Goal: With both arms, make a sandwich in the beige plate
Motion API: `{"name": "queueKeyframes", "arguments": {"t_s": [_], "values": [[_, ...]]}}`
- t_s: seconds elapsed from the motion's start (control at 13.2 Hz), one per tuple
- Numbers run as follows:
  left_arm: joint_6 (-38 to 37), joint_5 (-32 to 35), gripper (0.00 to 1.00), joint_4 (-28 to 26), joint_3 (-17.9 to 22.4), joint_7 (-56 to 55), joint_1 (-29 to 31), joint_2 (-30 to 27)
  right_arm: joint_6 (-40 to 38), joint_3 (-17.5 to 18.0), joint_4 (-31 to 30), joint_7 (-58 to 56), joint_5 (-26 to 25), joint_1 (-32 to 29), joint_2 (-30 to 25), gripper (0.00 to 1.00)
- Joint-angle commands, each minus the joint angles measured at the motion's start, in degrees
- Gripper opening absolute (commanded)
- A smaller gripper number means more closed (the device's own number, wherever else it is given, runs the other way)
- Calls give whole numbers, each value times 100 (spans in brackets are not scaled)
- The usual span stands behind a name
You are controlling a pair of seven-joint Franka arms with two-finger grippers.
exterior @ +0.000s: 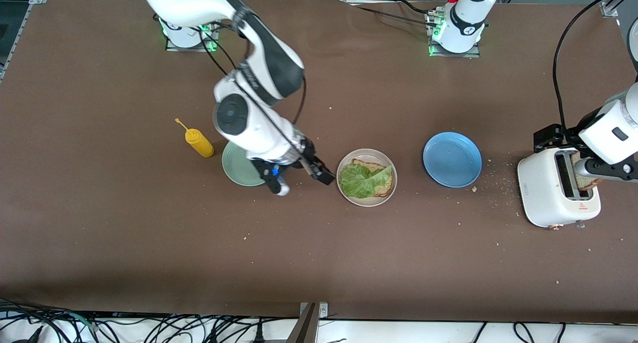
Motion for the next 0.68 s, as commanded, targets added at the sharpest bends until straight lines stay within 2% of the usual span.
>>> {"name": "queueKeyframes", "arguments": {"t_s": [0.0,0.15,0.38,0.61], "values": [[-80,2,100,83,113,115,242,60,-1087,1,-172,-1342,-25,-473,-533,99],[-28,-24,100,83,113,325,699,217,-1765,-288,-172,-2678,-454,-624,-806,99],[287,211,100,57,131,405,1007,438,-2382,-912,-181,-4893,-1281,-624,-1097,99],[780,318,100,-5,131,536,1464,841,-2673,-1702,-181,-6013,-1318,-624,-1229,99]]}}
